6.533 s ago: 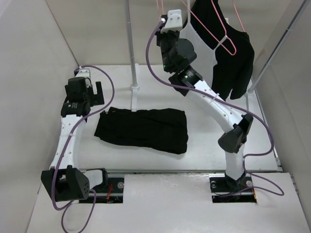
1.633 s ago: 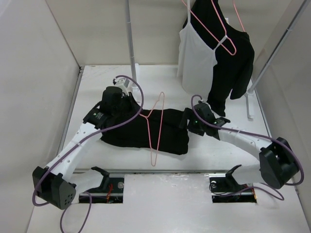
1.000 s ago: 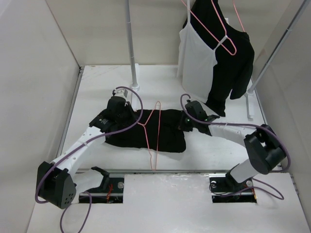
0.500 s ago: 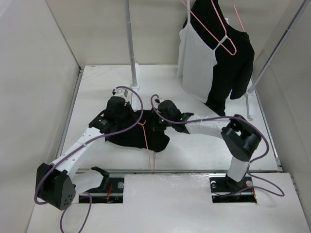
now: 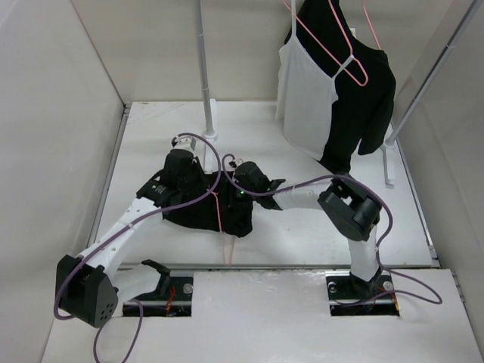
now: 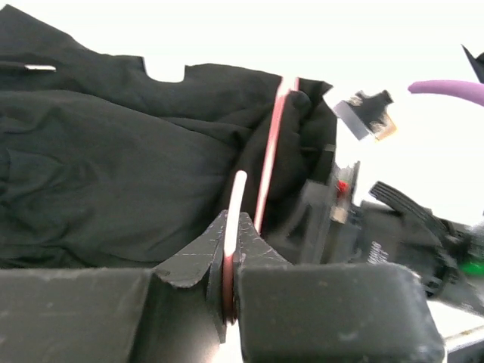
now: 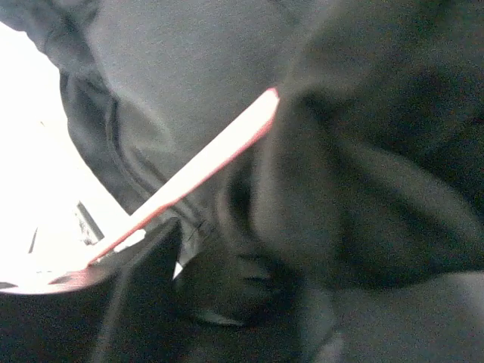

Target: Place the trousers on the hanger

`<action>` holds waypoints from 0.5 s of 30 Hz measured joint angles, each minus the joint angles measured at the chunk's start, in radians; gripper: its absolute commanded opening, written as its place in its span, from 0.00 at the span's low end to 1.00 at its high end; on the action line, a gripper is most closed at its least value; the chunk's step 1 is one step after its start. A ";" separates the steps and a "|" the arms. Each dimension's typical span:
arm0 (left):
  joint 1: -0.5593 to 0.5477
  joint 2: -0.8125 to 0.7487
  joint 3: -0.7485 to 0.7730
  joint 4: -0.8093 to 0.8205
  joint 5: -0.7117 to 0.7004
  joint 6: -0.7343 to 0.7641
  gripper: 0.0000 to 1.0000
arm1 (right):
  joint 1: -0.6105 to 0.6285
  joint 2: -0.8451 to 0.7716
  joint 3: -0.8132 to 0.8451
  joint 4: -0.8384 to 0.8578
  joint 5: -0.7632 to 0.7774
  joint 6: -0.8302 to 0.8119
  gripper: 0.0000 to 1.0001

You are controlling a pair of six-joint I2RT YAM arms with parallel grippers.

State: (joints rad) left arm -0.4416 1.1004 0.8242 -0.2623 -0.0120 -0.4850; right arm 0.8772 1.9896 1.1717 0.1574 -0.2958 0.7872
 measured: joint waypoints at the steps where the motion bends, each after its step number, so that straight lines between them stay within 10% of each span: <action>1: 0.001 0.000 0.000 -0.001 -0.007 0.003 0.00 | 0.000 -0.008 0.000 -0.005 -0.001 -0.007 0.80; 2: 0.002 -0.002 0.001 0.000 -0.016 0.010 0.00 | 0.000 -0.022 -0.002 -0.016 0.003 -0.013 1.00; 15: -0.004 0.005 0.002 -0.005 -0.007 0.021 0.00 | 0.009 -0.250 0.114 -0.427 0.202 -0.159 1.00</action>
State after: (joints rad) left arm -0.4454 1.1057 0.8261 -0.2668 -0.0193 -0.4644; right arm 0.8860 1.7393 1.2858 -0.2699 -0.0940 0.6277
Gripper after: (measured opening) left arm 0.008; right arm 0.998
